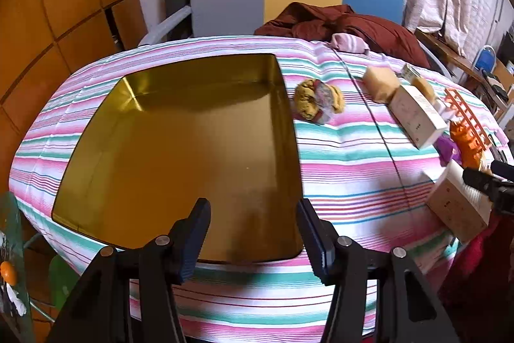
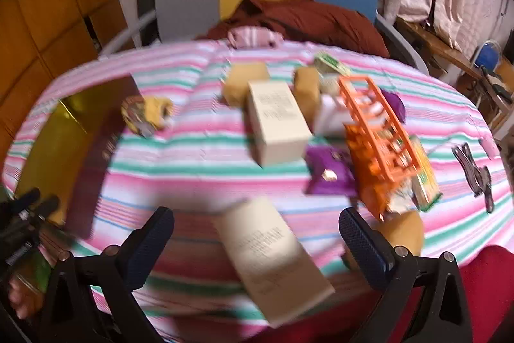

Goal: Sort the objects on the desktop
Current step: 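Grasp the white printed box with the right tool and lift it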

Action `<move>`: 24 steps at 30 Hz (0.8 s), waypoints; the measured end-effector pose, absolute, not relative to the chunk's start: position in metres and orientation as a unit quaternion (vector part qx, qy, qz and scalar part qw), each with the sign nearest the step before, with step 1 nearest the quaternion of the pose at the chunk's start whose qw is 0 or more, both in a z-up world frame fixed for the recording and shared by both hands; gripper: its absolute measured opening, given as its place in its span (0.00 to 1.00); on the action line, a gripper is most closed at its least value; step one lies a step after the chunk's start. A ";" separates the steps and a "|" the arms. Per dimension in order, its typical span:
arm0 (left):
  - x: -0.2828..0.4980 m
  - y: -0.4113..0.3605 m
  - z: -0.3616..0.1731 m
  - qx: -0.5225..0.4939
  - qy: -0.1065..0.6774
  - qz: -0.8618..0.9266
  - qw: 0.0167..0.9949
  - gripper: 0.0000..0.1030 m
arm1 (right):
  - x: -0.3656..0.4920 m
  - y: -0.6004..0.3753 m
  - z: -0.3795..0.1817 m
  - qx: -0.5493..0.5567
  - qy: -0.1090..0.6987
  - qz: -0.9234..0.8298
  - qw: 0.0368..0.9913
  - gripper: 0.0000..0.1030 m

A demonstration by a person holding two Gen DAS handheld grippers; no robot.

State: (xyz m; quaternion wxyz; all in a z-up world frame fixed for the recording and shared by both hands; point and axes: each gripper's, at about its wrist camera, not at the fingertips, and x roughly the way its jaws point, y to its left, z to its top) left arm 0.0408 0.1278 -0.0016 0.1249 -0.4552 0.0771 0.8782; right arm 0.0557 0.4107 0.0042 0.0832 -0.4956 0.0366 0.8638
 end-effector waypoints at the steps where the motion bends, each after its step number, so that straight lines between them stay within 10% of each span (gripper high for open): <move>1: 0.042 0.129 -0.002 -0.455 0.079 0.878 0.128 0.54 | 0.055 0.415 0.001 -0.505 0.042 0.857 0.089 1.00; 14: 0.049 0.125 -0.001 -0.452 0.077 0.877 0.140 0.54 | 0.045 0.418 -0.038 -0.606 0.151 0.779 0.053 1.00; 19: 0.047 0.118 0.006 -0.439 0.068 0.889 0.114 0.54 | 0.014 0.381 -0.050 -0.579 0.304 0.754 -0.059 1.00; 24: 0.047 0.115 0.010 -0.431 0.074 0.892 0.112 0.54 | -0.009 0.351 -0.018 -0.537 0.212 0.813 -0.077 1.00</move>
